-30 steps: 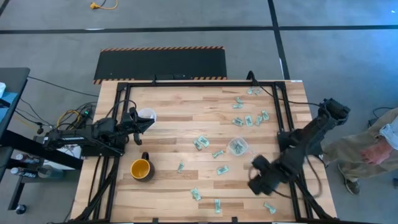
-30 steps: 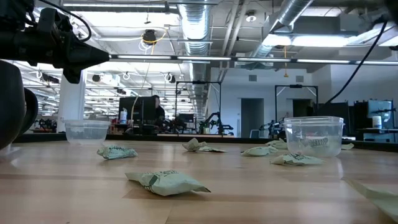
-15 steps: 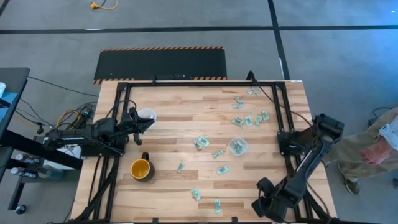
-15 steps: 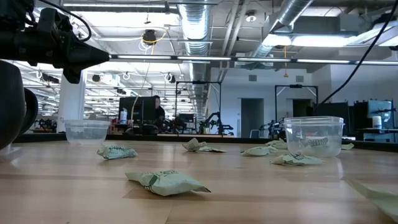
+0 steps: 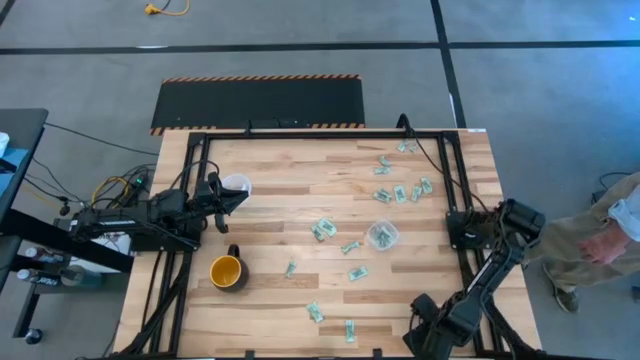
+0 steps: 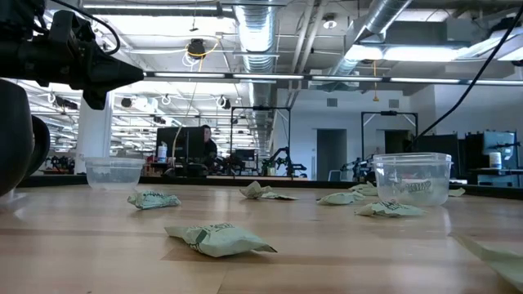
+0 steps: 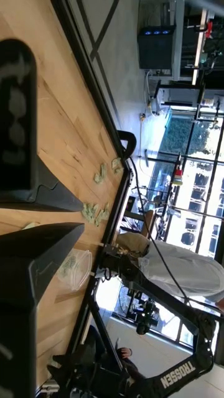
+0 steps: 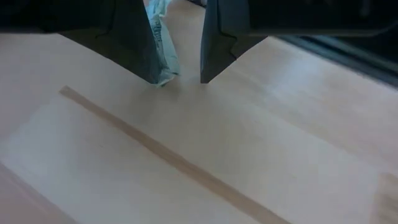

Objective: Pick and place Stevia / Truvia into bins
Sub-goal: Put the white stevia packet into the square transparent container

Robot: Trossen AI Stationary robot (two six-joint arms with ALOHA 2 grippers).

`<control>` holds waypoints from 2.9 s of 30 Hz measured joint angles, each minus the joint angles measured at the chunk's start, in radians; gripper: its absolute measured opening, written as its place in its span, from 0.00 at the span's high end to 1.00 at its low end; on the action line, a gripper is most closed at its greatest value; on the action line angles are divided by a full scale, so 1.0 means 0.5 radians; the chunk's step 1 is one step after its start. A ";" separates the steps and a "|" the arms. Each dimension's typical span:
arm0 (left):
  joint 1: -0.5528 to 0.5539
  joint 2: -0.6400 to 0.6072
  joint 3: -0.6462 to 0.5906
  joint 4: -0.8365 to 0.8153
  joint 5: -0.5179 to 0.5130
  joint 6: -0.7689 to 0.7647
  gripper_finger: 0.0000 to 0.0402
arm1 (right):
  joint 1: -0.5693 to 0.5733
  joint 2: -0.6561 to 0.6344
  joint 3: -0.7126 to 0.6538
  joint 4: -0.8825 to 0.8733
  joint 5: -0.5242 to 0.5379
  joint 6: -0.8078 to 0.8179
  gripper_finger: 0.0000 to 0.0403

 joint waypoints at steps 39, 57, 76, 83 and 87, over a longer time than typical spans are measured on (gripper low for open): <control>-0.001 0.000 0.000 0.000 -0.001 0.001 0.93 | -0.261 0.041 0.422 -0.782 0.389 -0.749 1.00; 0.000 0.000 0.000 0.000 -0.001 0.001 0.93 | -0.799 0.037 0.629 -1.225 1.005 -1.633 1.00; 0.000 0.001 -0.001 0.000 -0.001 0.000 0.93 | -1.467 0.035 0.635 -1.388 1.210 -2.281 1.00; -0.001 0.000 0.000 0.000 0.000 0.000 0.93 | -1.472 0.035 0.635 -1.338 1.132 -2.290 0.89; -0.001 0.001 0.000 0.000 -0.001 0.000 0.93 | -1.461 0.035 0.635 -1.351 1.141 -2.290 0.81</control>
